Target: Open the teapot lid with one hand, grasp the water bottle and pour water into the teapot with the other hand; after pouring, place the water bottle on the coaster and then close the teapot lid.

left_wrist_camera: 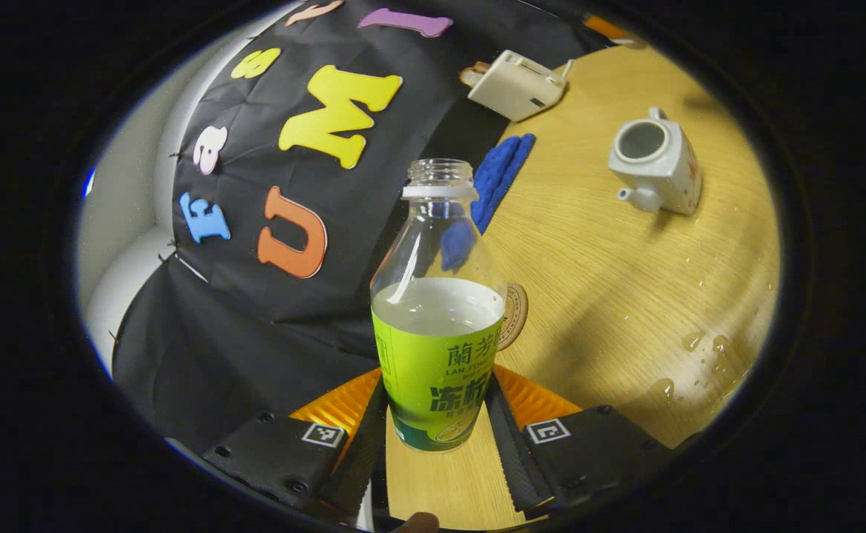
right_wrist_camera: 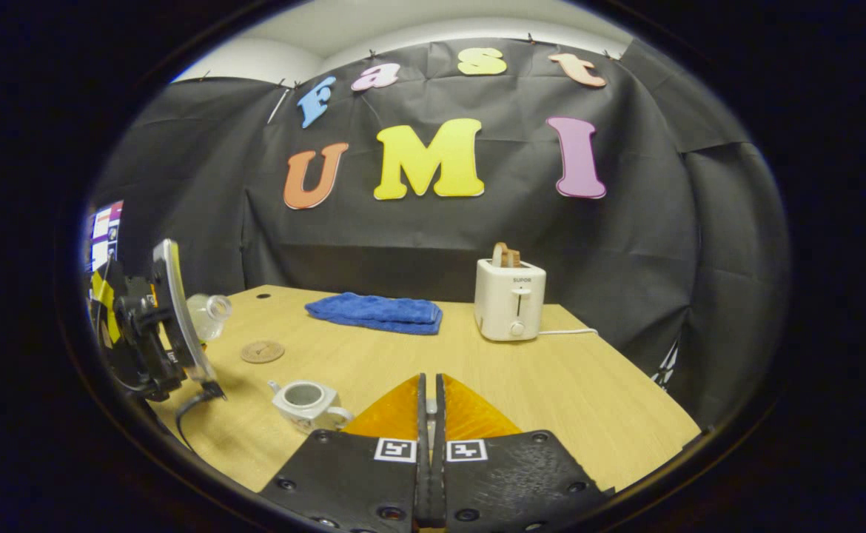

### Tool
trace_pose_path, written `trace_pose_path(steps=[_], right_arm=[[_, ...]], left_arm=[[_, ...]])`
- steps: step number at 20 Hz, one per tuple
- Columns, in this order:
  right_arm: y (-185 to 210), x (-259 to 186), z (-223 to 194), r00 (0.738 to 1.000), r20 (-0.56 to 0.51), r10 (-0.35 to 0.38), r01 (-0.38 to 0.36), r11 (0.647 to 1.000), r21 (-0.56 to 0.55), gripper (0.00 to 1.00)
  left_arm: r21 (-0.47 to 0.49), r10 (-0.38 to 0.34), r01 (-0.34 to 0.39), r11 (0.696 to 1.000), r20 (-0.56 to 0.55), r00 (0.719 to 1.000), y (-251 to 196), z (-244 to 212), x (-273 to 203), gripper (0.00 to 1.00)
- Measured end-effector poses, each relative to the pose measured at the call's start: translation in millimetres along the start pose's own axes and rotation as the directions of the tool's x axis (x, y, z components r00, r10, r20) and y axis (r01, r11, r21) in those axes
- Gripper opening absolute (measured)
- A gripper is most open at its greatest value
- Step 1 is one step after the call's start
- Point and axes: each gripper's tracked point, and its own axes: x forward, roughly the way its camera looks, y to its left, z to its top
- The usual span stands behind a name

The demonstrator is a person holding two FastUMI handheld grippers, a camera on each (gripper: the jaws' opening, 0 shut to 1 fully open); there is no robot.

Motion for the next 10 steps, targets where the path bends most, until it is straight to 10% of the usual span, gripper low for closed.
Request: trace_pose_path(steps=[10], right_arm=[[-32.0,-3.3,-14.1,1.0,-0.002,-0.004,0.004,1.0,0.022,0.0]], left_arm=[[0.365,-0.012,0.004,0.931,0.019,1.0,-16.6,42.7,-5.6,0.74]])
